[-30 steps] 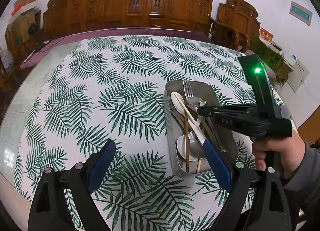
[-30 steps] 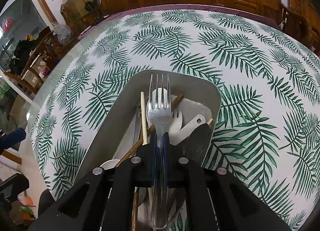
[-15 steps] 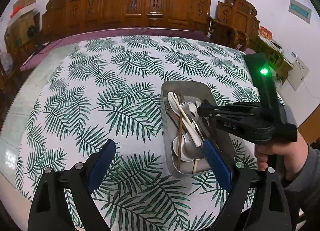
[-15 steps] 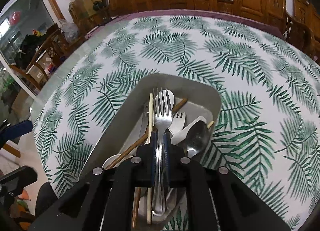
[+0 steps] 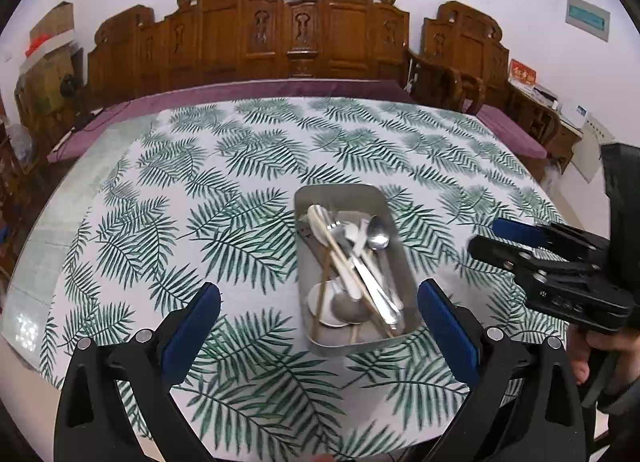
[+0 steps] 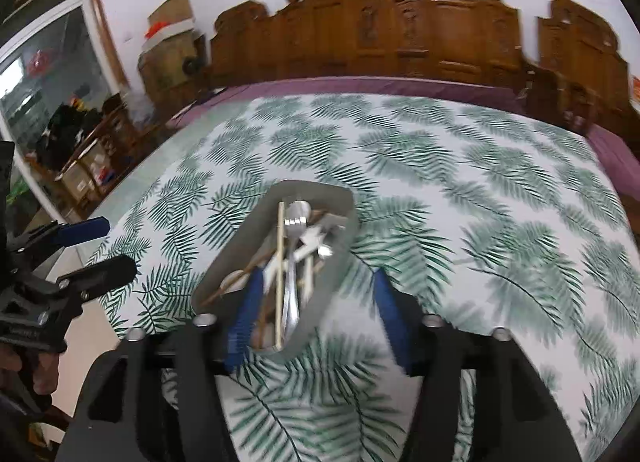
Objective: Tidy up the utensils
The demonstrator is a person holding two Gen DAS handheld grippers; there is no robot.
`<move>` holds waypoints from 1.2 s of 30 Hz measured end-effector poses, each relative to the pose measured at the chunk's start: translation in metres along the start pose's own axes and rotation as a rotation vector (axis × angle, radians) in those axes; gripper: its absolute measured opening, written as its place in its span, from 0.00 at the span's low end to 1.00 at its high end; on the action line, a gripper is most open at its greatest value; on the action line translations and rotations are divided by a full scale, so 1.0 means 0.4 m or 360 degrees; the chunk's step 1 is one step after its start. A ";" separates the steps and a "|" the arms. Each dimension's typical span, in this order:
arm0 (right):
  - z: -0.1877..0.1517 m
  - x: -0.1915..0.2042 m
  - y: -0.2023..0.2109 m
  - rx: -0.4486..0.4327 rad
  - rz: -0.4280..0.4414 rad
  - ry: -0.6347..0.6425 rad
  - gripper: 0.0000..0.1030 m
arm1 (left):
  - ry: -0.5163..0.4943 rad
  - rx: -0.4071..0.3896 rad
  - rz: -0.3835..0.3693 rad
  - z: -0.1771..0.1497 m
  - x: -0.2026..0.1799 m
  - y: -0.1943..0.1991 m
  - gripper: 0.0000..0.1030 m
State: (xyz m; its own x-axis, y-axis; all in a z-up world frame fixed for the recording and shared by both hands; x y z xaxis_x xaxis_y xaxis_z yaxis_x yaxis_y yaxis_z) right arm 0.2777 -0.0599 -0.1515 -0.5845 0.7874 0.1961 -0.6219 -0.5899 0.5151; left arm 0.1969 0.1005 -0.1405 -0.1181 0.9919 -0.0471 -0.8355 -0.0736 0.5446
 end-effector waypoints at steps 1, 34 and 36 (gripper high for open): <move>-0.004 -0.010 0.026 -0.0022 -0.0015 -0.0008 0.71 | -0.0009 -0.0026 0.0012 0.001 -0.011 0.012 0.92; -0.001 -0.041 0.577 -0.0602 -0.0293 -0.0009 0.98 | -0.0080 -0.0379 -0.0122 0.022 -0.228 0.351 0.92; 0.014 -0.025 0.600 -0.0639 -0.0282 0.0005 0.98 | -0.0088 -0.0419 -0.0128 0.040 -0.239 0.376 0.92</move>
State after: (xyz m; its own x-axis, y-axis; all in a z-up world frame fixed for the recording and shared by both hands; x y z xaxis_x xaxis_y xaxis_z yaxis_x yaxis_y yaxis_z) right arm 0.1370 -0.2083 -0.0251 -0.4517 0.8825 0.1308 -0.8656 -0.4690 0.1754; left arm 0.0912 -0.0035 -0.0406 -0.0224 0.9992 -0.0317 -0.9525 -0.0117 0.3042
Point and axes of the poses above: each gripper's, at about its wrist camera, not at the fingertips, and y roughly against the way its jaws point, x to its left, z to its top, the point moved 4 cm from there along -y, roughly the way its jaws point, and after that the axes turned 14 degrees about -x, right-handed, at the moved point
